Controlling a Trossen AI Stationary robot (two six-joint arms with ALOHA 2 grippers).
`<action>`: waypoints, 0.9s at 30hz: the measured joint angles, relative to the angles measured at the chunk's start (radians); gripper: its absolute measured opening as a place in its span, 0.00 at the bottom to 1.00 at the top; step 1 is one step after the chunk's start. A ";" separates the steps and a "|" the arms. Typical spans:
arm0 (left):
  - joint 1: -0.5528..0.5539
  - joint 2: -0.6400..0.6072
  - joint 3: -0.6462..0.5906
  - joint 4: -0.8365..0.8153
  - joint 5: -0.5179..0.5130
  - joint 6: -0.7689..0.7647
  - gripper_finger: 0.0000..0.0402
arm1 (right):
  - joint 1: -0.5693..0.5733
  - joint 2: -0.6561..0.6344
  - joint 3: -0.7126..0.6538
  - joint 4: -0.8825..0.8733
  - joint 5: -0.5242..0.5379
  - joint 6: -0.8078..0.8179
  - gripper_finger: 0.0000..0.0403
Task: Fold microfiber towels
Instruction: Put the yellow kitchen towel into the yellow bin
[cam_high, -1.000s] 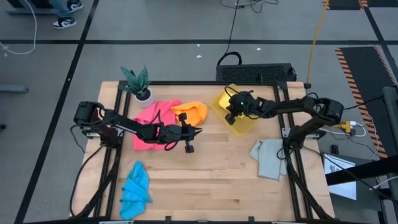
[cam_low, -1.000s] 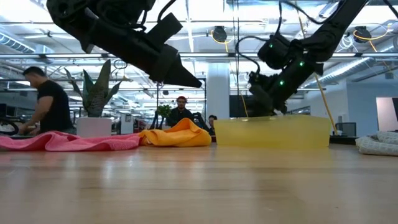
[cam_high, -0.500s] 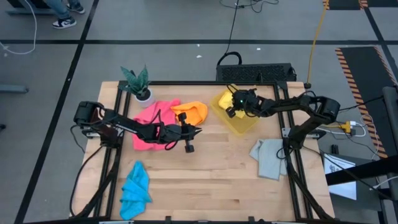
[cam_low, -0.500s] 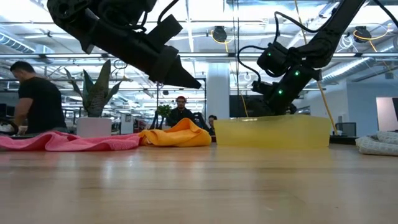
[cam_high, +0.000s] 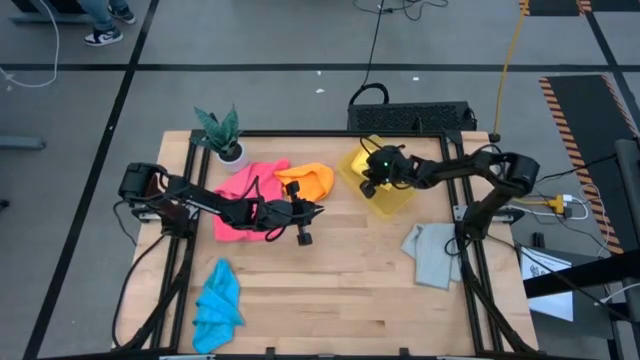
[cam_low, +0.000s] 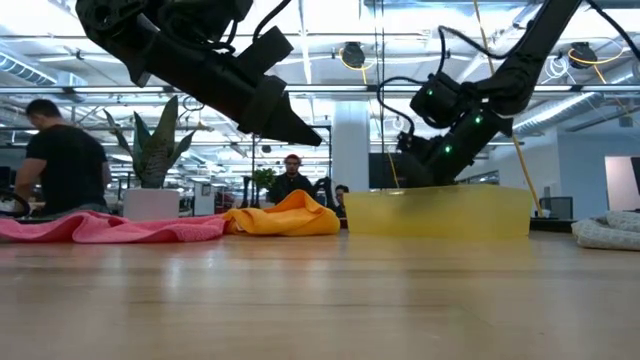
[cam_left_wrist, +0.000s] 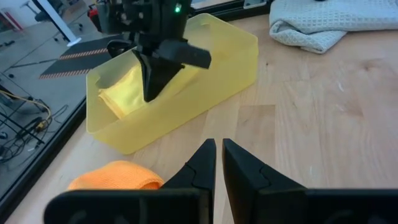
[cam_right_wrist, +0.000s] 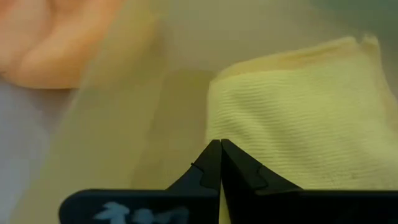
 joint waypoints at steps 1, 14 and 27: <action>0.000 0.000 0.000 0.000 0.000 0.000 0.08 | -0.004 0.007 0.000 0.004 0.027 0.009 0.00; 0.000 0.000 0.000 -0.023 0.001 -0.002 0.08 | 0.020 -0.046 0.000 0.020 0.277 0.025 0.00; -0.005 0.000 0.000 -0.029 0.002 -0.025 0.08 | 0.056 -0.111 -0.002 -0.257 0.109 0.072 0.00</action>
